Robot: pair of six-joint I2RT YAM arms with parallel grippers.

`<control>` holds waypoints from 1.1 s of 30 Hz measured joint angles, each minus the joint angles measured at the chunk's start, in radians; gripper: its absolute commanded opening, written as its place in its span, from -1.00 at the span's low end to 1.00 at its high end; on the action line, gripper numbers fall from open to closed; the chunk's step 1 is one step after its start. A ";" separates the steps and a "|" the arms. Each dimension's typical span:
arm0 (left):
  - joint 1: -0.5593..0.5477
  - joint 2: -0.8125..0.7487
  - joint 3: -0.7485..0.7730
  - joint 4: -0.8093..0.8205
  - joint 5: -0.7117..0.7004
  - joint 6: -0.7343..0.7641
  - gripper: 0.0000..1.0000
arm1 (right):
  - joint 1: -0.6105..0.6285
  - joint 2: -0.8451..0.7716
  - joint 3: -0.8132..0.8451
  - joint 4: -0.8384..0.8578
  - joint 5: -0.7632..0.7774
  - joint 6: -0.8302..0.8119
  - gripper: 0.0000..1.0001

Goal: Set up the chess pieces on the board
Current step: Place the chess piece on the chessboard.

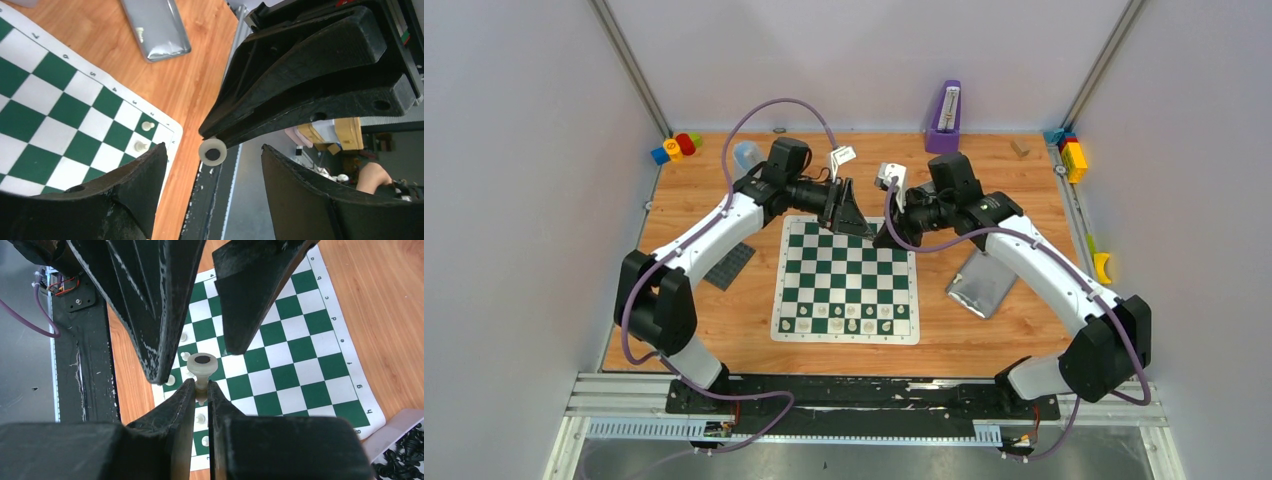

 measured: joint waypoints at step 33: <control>-0.008 0.038 0.007 0.035 0.047 -0.072 -0.40 | 0.020 0.000 0.009 0.013 0.054 0.016 -0.98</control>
